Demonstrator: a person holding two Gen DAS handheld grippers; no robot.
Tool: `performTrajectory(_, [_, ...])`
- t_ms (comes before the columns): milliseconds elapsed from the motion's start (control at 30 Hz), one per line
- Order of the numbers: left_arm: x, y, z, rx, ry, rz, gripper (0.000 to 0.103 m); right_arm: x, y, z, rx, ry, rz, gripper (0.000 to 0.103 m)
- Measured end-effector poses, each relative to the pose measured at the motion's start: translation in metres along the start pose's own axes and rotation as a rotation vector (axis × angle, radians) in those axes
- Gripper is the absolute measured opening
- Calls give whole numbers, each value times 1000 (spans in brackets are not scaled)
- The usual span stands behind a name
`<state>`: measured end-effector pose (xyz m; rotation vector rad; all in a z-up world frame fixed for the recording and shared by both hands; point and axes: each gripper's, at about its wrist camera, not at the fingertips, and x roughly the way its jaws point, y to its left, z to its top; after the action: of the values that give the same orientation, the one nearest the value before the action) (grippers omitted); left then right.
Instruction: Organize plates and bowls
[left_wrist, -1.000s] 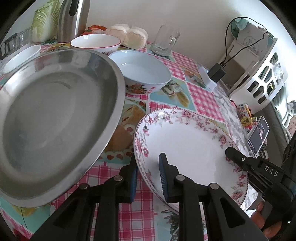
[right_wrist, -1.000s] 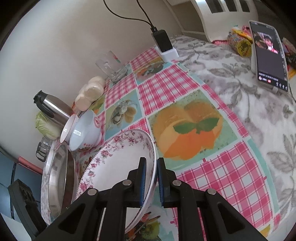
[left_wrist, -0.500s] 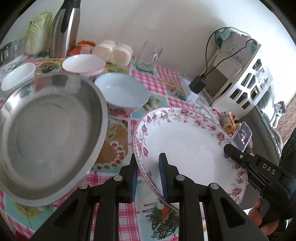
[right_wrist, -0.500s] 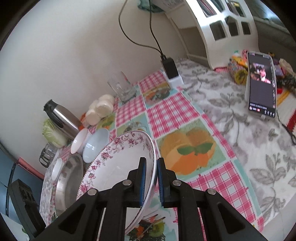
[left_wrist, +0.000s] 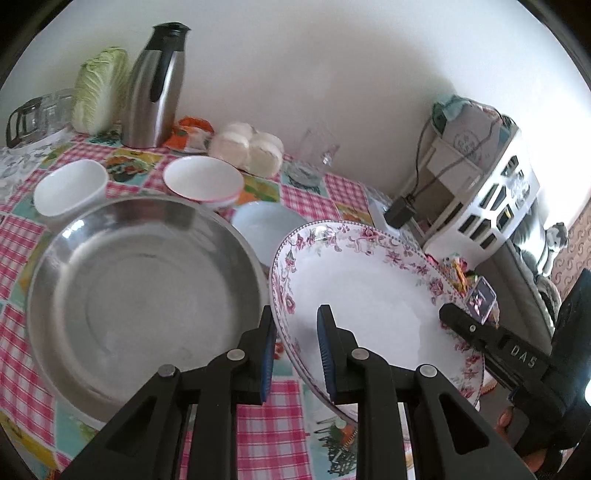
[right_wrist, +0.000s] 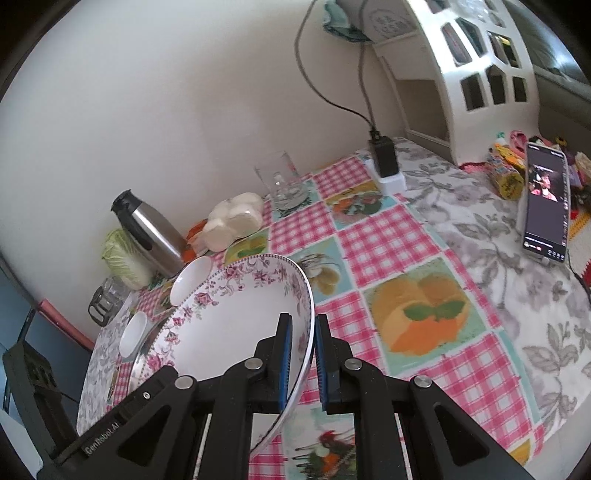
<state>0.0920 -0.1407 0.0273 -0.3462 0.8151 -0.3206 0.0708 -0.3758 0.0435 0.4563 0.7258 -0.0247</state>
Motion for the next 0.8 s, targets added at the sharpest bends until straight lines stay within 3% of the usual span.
performTrajectory(400, [-29, 51, 27, -73, -73, -3, 23, 17, 60, -8, -46, 7, 35, 13])
performTrajectory(800, [-48, 126, 42, -196, -107, 19, 23, 54, 120, -27, -89, 62, 104, 13])
